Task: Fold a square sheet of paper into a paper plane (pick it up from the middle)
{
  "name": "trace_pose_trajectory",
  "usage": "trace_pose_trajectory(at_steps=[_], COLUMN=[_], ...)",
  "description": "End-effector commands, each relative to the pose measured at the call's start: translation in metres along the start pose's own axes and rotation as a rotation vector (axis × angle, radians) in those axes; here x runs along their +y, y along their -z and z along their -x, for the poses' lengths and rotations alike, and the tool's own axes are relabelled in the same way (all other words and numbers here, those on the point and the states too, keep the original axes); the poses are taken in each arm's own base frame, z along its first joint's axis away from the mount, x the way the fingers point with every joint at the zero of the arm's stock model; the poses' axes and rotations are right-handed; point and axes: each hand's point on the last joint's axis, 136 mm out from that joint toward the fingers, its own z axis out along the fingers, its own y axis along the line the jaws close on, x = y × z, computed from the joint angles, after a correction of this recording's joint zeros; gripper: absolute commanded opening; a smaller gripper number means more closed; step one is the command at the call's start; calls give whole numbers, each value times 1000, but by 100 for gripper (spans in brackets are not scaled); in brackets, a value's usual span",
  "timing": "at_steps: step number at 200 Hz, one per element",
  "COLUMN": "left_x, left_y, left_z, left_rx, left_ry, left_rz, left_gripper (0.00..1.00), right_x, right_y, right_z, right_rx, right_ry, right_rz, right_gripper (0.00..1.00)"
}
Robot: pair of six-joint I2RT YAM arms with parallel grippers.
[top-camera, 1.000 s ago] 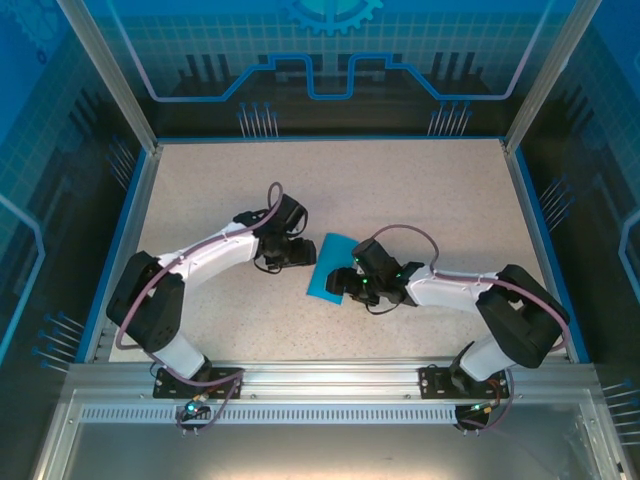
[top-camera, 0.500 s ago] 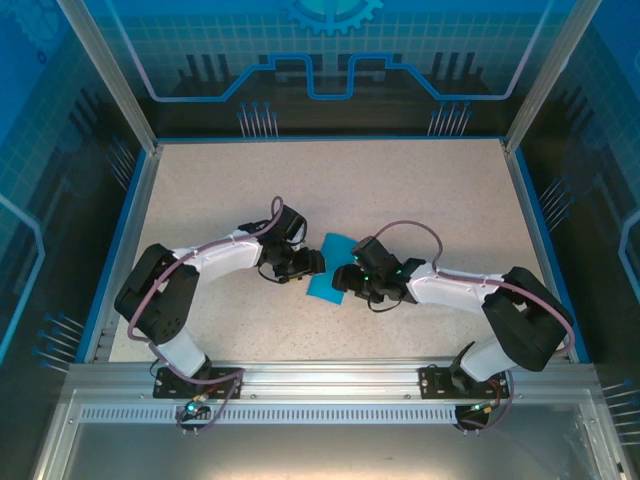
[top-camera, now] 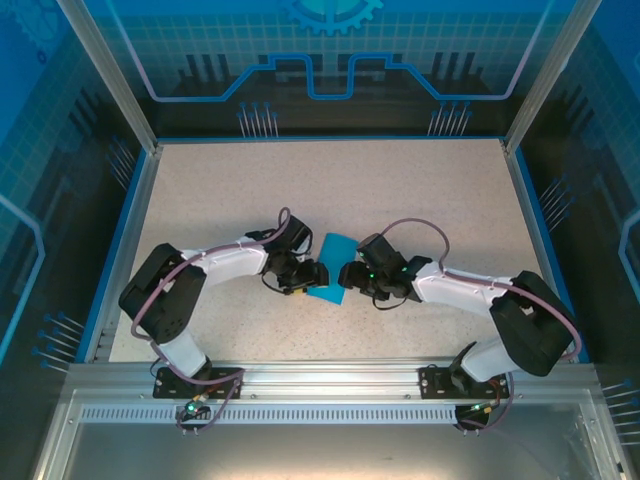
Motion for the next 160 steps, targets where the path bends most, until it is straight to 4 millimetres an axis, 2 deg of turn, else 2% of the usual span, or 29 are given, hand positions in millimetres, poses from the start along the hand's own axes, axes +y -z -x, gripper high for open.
trace_pose_trajectory(at_steps=[1,44,110,123,144,160], left_x=[1,-8,-39,-35,-19,-23], left_y=[-7,-9,-12,-8,6,13], left_z=[-8,-12,-21,-18,-4,6], left_rx=[45,53,100,74,-15,-52], left_ry=[7,-27,-70,-92,-115,-120], left_rz=[11,-6,-143,-113,1,-25], left_gripper=[62,61,60,60,59,57], right_x=[-8,-13,-23,-25,-27,-26], right_y=[7,10,14,15,17,16], right_z=[5,6,8,7,8,8], right_rx=[-23,-33,-43,-42,-43,-39], right_ry=[5,-5,-24,-30,-37,-37], right_rz=[-26,-36,-52,-51,-45,-30], right_gripper=[65,65,65,65,65,65])
